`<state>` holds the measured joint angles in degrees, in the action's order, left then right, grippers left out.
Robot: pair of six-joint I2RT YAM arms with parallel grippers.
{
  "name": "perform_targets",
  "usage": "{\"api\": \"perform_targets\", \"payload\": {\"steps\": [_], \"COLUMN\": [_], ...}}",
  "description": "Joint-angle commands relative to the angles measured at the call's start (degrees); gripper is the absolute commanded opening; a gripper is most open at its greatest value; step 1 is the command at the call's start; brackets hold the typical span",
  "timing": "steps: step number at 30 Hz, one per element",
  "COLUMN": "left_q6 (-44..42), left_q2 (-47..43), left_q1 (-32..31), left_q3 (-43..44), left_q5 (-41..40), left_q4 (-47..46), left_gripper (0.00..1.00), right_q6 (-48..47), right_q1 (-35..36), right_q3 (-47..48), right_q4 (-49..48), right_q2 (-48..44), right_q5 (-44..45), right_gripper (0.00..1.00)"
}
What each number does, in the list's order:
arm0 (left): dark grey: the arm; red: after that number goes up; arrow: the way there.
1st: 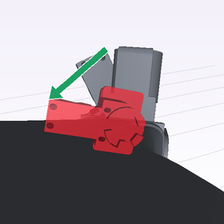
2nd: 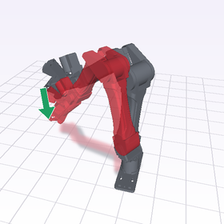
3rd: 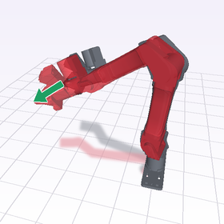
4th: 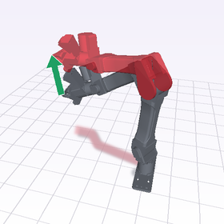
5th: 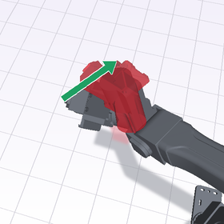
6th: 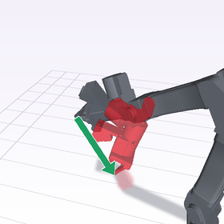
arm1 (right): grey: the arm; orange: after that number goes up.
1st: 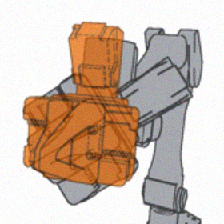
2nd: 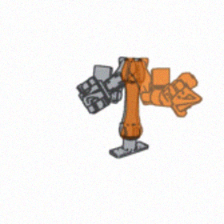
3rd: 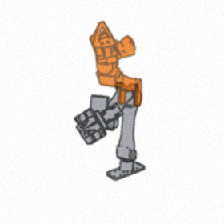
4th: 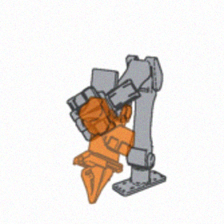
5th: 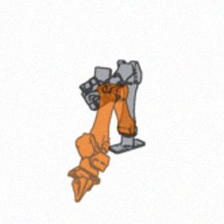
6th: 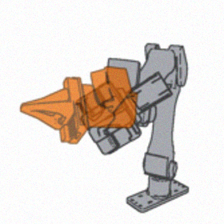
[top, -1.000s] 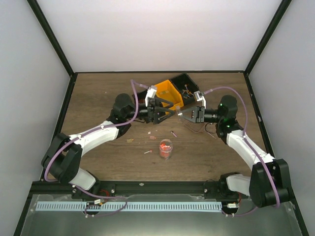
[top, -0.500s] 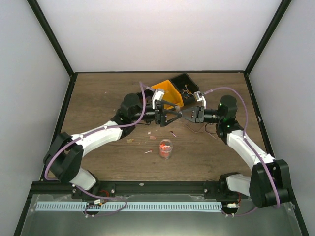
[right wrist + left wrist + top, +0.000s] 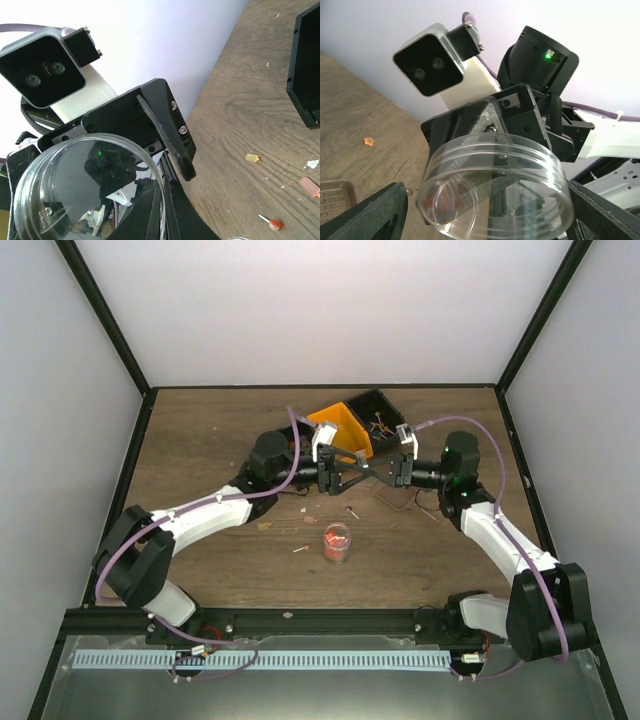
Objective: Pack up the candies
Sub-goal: Pick up the bottle lid at the center of the board.
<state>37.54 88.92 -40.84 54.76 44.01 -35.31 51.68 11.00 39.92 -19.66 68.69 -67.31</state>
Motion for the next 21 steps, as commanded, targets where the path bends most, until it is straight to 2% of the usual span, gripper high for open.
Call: {"api": "perform_targets", "payload": {"steps": [1,12,15,21], "left_q6": [1.1,3.3,3.9,4.0], "left_q2": [0.9,1.0,1.1,1.3], "left_q1": [-0.2,-0.2,-0.3,-0.2], "left_q3": [1.3,0.8,0.7,0.7], "left_q5": [0.4,1.4,1.6,2.2], "left_q4": [-2.6,-5.6,-5.9,-6.2], "left_gripper": [0.83,0.65,0.56,0.56], "right_q6": [-0.8,-0.3,0.1,0.3], "right_q1": [-0.5,-0.5,-0.5,-0.5], "right_q3": [2.2,2.0,1.9,1.8], "right_q4": [0.1,-0.5,-1.0,-1.4], "right_q2": [-0.2,0.1,0.2,0.6], "right_q5": [0.6,0.4,0.4,0.2], "right_gripper": [0.02,0.02,0.02,0.02]}}
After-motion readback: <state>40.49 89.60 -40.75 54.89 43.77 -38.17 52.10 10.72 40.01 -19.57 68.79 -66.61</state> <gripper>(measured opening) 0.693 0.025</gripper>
